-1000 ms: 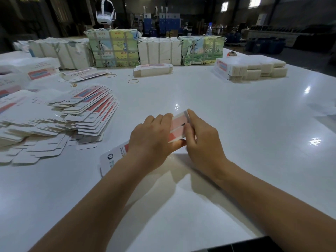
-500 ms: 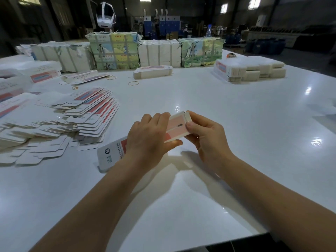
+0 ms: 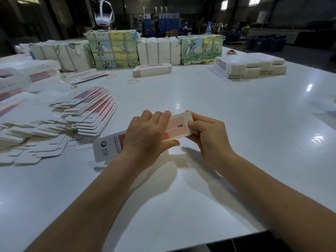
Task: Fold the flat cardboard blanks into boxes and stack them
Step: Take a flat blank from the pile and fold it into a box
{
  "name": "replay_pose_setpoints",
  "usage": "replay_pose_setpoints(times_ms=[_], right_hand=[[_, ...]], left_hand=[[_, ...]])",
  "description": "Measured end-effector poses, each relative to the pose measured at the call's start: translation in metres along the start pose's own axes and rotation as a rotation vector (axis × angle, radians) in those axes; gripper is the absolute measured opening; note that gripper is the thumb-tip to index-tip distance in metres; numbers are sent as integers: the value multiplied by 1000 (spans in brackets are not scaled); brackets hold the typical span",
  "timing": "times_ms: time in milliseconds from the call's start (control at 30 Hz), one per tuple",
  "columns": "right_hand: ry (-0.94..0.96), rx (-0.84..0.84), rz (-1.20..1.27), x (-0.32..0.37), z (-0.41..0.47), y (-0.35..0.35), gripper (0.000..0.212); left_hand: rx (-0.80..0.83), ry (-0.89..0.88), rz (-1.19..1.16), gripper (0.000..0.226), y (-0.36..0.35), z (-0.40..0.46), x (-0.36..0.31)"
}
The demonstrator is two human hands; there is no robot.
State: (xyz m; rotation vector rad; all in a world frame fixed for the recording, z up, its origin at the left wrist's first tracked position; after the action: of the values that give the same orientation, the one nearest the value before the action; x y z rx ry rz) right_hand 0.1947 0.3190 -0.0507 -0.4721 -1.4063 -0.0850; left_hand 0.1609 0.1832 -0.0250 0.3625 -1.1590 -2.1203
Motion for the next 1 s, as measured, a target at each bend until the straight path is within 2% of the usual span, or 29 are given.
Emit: replay_pose_setpoints(times_ms=[167,233,367,467,633,733,867,1000], right_hand=[[104,-99,-276,0,-5,3,35],[136,-134,-316,0,-6,2,29],[269,-190,-474,4,-11,-1,27],[371,-157,-623,6,-19,-9,26],[388,-61,-624,9,-19,-14,20],[352,-96,-533,10,-15,-8,18],[350,-33,-625,3,-21,-17,18],[327,9,-664,-1,-24,-21,33]], left_hand=[[27,-27,79,72,2,1,-6],[33,-22,92,73,3,2,-8],[21,-1,116,73,2,1,-14],[6,44,145,70,0,1,-15],[-24,90,44,71,-3,-2,-6],[-44,141,-47,70,-4,-1,0],[-64,172,-61,67,-2,-1,6],[-78,161,-30,63,-2,-1,4]])
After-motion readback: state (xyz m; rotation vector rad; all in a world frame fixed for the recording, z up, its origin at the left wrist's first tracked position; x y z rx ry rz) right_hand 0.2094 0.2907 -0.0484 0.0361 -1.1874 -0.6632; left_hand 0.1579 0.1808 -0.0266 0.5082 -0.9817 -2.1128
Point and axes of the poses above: each hand's wrist, its own z-axis towards the middle knuckle, its own y-axis out of the back of the hand, x = y × z, the point moved 5 cm from there along z, towards the middle knuckle, and after that the axes turned 1 degree about -y, right-handed, at the moved point
